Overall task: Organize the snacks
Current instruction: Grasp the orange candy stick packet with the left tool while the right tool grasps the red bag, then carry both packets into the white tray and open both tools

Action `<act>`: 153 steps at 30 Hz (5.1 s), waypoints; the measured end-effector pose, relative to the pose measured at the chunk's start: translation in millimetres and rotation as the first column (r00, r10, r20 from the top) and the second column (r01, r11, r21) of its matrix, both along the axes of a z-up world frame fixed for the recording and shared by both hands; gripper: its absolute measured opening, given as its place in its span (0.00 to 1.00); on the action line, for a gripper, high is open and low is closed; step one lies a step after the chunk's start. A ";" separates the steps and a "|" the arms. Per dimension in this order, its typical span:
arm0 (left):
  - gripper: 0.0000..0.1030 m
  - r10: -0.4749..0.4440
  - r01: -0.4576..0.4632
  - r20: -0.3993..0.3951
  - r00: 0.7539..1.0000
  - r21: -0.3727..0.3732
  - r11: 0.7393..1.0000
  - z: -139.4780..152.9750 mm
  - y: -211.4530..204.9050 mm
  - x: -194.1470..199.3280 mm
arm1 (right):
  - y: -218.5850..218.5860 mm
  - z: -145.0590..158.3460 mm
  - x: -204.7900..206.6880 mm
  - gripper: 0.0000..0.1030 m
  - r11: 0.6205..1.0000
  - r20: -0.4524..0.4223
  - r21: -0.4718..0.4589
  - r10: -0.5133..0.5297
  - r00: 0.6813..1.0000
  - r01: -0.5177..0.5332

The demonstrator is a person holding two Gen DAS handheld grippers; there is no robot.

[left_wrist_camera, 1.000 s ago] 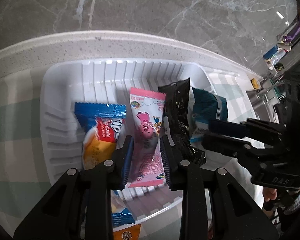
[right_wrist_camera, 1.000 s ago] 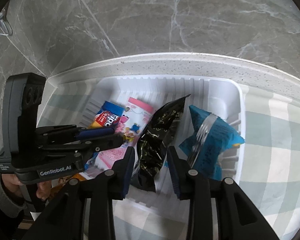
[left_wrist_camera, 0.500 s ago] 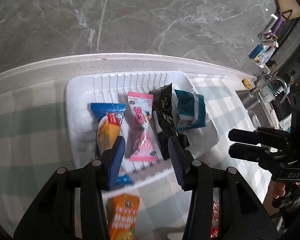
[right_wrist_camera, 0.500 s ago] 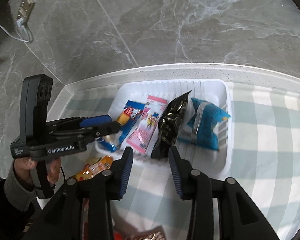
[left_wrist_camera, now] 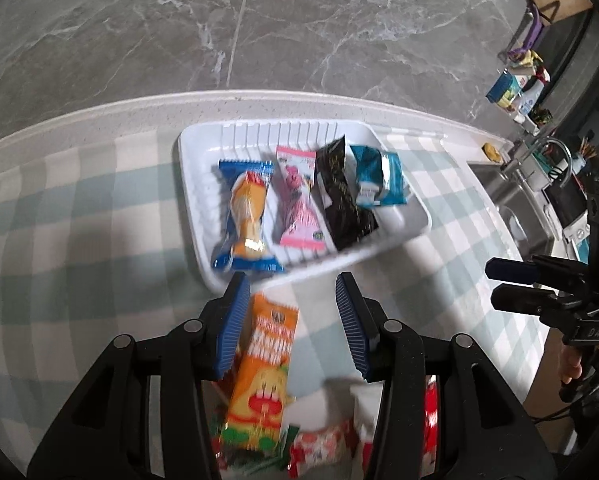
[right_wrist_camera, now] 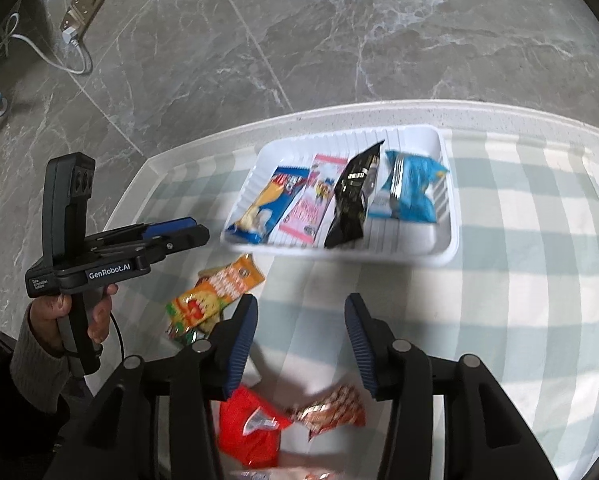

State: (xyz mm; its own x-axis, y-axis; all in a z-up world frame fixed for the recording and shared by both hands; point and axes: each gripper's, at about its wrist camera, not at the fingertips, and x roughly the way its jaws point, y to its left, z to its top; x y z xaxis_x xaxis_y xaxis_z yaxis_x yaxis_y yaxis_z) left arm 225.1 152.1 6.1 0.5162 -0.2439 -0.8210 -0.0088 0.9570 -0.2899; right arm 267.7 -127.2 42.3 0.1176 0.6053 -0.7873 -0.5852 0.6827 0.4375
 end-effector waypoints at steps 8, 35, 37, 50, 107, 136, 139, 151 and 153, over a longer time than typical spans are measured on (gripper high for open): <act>0.42 -0.042 0.043 -0.025 0.999 0.060 0.997 -11.4 -4.1 -36.1 | -6.1 -17.0 -49.9 0.50 1.000 -0.053 -0.010 0.023 0.998 -0.023; 0.42 -0.236 0.273 -0.145 0.961 0.343 0.899 -59.2 -42.9 -36.8 | 16.9 -70.8 -101.8 0.60 0.995 -0.184 -0.078 0.041 0.982 -0.056; 0.42 -0.253 0.294 -0.156 0.955 0.379 0.877 -64.5 -47.9 -36.2 | 18.5 -72.6 -100.7 0.60 0.995 -0.189 -0.079 0.041 0.981 -0.057; 0.32 -0.292 0.328 -0.151 0.945 0.465 0.822 -75.0 -59.6 -31.6 | 21.5 -77.5 -97.6 0.35 0.995 -0.207 -0.051 0.068 0.976 -0.080; 0.26 -0.196 0.189 0.005 0.981 0.244 0.951 -18.7 -30.8 -31.6 | -14.8 -43.1 -47.8 0.25 0.988 -0.225 0.128 -0.055 0.973 0.086; 0.26 -0.035 0.029 0.051 0.998 0.124 0.992 -5.0 17.7 20.5 | 20.9 -18.3 39.7 0.25 0.993 -0.134 0.103 -0.038 0.990 0.052; 0.26 -0.019 0.013 0.051 0.998 0.110 0.994 -6.1 20.1 31.1 | 29.4 -16.9 53.7 0.25 0.994 -0.126 0.097 -0.031 0.992 0.043; 0.26 0.072 -0.072 0.030 0.997 0.018 0.997 -22.7 39.0 67.7 | 70.3 -31.3 98.2 0.25 0.998 -0.125 0.058 0.021 0.992 -0.014; 0.26 0.087 -0.087 0.022 0.996 0.005 0.996 -27.0 41.1 72.7 | 76.8 -36.3 105.8 0.25 0.999 -0.128 0.047 0.027 0.991 -0.021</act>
State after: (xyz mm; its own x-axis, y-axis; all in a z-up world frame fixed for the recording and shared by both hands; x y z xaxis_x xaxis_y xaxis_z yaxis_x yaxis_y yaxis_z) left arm 297.9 193.2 -20.9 0.5529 -0.1925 -0.8107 -0.0858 0.9546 -0.2852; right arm 373.4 -50.4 6.0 0.0022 0.6424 -0.7663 -0.5381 0.6467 0.5406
